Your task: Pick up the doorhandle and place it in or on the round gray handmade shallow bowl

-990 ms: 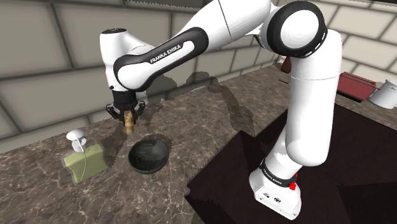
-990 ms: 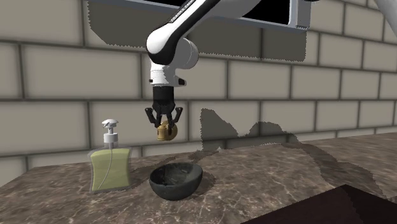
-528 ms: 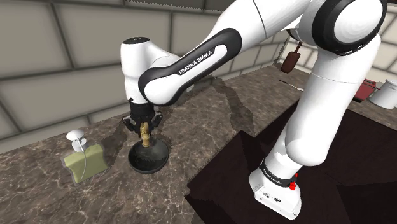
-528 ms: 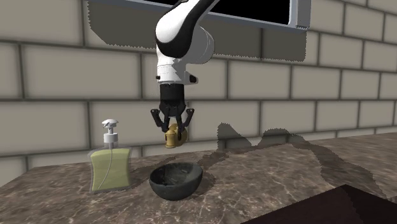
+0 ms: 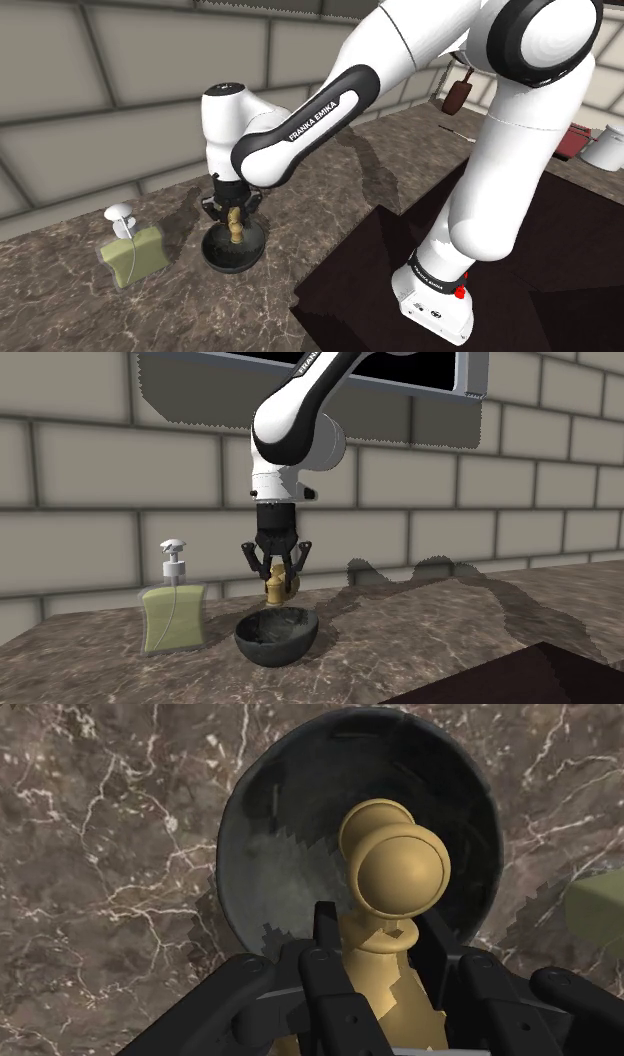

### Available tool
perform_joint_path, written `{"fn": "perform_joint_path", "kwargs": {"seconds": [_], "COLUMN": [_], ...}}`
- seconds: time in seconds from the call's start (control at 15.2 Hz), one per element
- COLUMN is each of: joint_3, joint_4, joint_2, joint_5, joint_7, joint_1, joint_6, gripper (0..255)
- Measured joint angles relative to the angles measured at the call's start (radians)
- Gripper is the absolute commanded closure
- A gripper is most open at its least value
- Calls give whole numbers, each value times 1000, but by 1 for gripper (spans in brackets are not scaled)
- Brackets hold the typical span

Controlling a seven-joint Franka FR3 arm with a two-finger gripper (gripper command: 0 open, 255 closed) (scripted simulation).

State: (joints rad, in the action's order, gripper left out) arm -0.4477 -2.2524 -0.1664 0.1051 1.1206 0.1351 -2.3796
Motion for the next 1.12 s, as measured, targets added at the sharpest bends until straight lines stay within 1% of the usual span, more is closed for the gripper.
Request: {"fn": "perform_joint_path", "kwargs": {"seconds": [0.4,0.79,0.86,1.12], "joint_3": [15,16,16,16], "joint_4": [-10,-12,-12,-12], "joint_2": [-63,-68,-68,-68], "joint_5": [45,50,50,50], "joint_7": [32,35,35,35], "joint_1": [11,12,12,12], "joint_6": [-66,-73,-73,-73], "gripper": [255,255,0,0]}}
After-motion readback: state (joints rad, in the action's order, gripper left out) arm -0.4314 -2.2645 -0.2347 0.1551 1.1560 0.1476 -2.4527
